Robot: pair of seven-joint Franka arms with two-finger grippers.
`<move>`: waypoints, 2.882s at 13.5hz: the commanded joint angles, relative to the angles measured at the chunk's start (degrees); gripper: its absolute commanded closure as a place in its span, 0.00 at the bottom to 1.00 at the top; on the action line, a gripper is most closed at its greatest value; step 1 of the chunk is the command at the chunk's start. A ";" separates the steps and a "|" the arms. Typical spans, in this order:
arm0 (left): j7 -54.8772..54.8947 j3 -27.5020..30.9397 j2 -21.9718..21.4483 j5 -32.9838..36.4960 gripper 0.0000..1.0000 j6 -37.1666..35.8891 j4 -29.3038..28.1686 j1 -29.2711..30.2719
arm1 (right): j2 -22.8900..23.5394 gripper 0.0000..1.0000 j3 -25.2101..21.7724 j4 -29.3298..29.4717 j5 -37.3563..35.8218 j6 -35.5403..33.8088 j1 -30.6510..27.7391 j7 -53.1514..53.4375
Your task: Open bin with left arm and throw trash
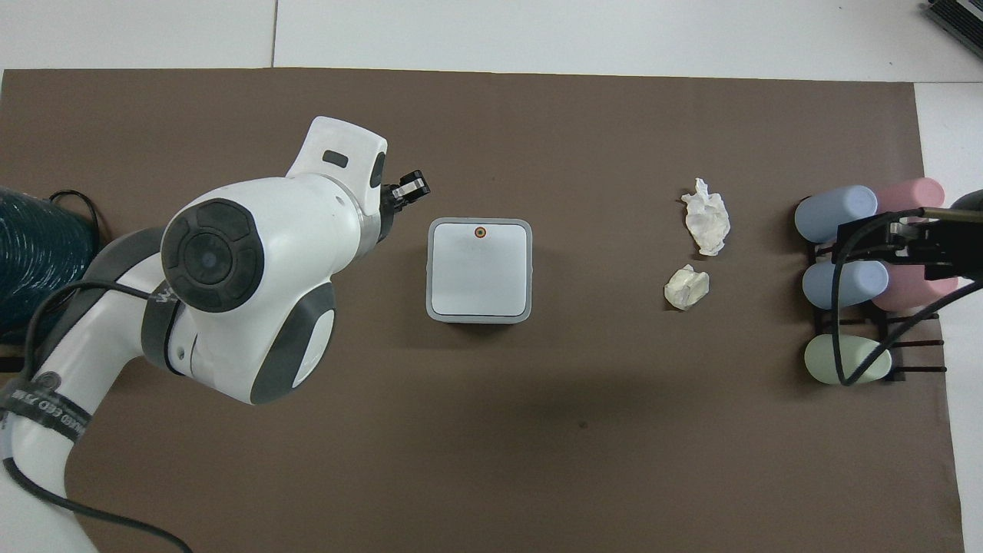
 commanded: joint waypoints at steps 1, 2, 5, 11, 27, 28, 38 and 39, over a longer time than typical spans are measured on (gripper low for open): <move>-1.73 0.92 -0.02 -0.66 0.85 3.58 -1.71 -1.49 | -1.09 0.00 0.56 -0.99 0.90 -0.20 -0.99 -0.89; -1.99 0.92 0.07 -0.66 0.85 4.63 -2.15 -2.54 | -1.09 0.00 0.56 -0.99 0.90 -0.20 -0.99 -0.89; -2.78 0.92 0.25 -0.66 0.85 8.15 -4.08 -3.51 | -0.83 0.00 0.47 -0.64 0.90 1.11 -1.08 -0.80; -3.49 0.92 0.24 -0.66 0.85 9.12 -5.67 -5.53 | -0.22 0.00 0.47 -3.61 1.07 8.92 -1.08 -1.15; -3.31 1.10 8.51 -0.57 0.69 11.95 -2.08 -8.35 | 11.99 0.00 0.56 -30.70 0.99 47.16 3.40 1.13; -3.31 1.10 8.16 -0.57 0.69 7.93 0.81 -7.48 | 13.40 0.00 0.56 -30.79 0.99 49.00 3.49 1.74; 5.89 1.01 8.16 -1.19 0.69 -16.62 16.92 6.84 | 13.76 1.00 0.91 -34.31 1.07 51.75 6.04 3.68; 8.96 1.01 8.16 -1.19 0.64 -16.80 16.92 8.60 | 12.89 1.00 0.91 -34.04 0.99 51.74 6.13 4.29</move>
